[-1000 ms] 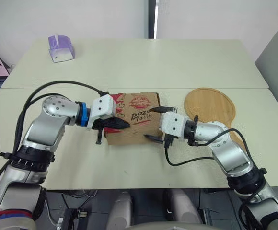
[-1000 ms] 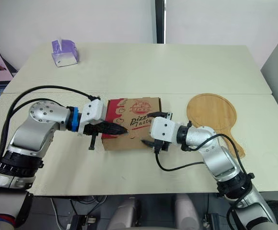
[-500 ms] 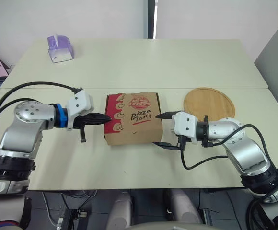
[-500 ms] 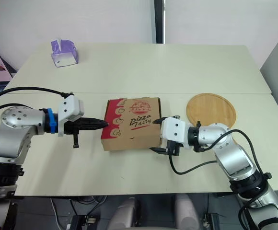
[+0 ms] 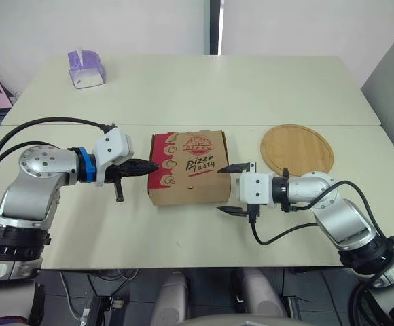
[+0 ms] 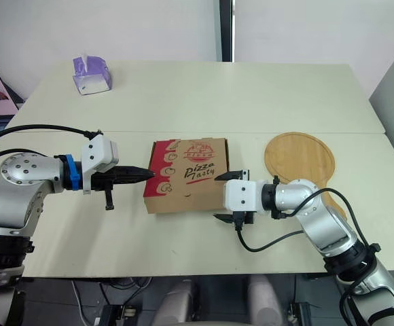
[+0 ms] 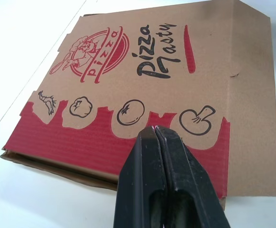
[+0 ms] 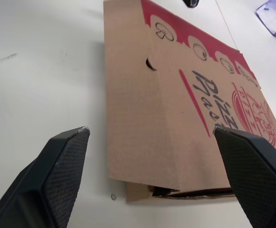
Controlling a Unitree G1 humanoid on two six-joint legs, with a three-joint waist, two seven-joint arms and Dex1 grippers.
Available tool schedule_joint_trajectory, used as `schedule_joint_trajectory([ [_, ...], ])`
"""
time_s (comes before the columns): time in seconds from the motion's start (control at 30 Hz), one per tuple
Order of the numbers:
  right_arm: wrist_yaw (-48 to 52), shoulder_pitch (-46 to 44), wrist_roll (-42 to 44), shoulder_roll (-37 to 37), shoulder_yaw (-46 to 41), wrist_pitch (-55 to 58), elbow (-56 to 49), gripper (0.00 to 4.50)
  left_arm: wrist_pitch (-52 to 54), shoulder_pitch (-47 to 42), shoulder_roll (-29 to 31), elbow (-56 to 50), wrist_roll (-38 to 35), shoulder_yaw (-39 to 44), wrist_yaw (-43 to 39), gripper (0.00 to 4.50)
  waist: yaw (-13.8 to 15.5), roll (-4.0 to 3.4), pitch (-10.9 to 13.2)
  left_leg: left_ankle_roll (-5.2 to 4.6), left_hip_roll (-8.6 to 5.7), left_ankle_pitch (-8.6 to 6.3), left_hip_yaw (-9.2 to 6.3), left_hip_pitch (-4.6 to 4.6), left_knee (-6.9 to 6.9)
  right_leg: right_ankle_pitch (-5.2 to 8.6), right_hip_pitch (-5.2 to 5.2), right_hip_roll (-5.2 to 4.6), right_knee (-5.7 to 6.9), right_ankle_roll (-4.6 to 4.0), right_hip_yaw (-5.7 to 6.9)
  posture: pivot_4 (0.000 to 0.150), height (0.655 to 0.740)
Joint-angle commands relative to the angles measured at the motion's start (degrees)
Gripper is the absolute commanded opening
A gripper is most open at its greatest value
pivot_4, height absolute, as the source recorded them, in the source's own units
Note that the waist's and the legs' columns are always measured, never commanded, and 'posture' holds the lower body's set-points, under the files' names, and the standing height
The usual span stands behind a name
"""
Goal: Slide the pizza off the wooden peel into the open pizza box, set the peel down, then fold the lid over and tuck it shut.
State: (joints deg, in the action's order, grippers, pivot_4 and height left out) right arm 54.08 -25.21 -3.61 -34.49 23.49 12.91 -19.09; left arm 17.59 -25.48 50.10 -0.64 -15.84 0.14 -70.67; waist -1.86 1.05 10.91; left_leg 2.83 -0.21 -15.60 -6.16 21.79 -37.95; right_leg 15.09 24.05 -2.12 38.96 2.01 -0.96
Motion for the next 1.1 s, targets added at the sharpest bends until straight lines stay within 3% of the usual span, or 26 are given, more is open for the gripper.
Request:
schedule_joint_trajectory([
  [0.03,-2.5,-1.0,-3.0,1.4,0.5,-2.8,0.5,4.48,-0.5,-1.7,-0.6,-1.9,-0.7,-0.8,-0.5,0.00,0.0,0.00,0.0,0.00,0.00,0.00,0.00,0.00,0.00,0.00,0.00,0.00,0.00,0.00,-0.01,0.150,0.7400],
  [0.73,-9.6,-5.5,-6.7,8.0,-2.7,-1.8,4.3,4.48,-3.3,-10.3,-2.4,4.6,0.4,-4.2,-3.5,0.00,0.0,0.00,0.0,0.00,-0.01,0.00,0.00,0.00,0.00,0.00,0.00,0.01,0.01,-0.01,-0.01,0.150,0.7400],
  [1.1,4.7,-3.2,7.1,-1.3,-7.0,4.8,-3.6,4.48,-4.4,-11.0,-2.5,5.8,0.8,-4.4,-4.4,0.00,0.0,0.00,0.0,0.00,-0.01,0.00,-0.01,0.02,-0.01,0.00,0.00,0.00,0.00,0.00,-0.01,0.150,0.7400],
])
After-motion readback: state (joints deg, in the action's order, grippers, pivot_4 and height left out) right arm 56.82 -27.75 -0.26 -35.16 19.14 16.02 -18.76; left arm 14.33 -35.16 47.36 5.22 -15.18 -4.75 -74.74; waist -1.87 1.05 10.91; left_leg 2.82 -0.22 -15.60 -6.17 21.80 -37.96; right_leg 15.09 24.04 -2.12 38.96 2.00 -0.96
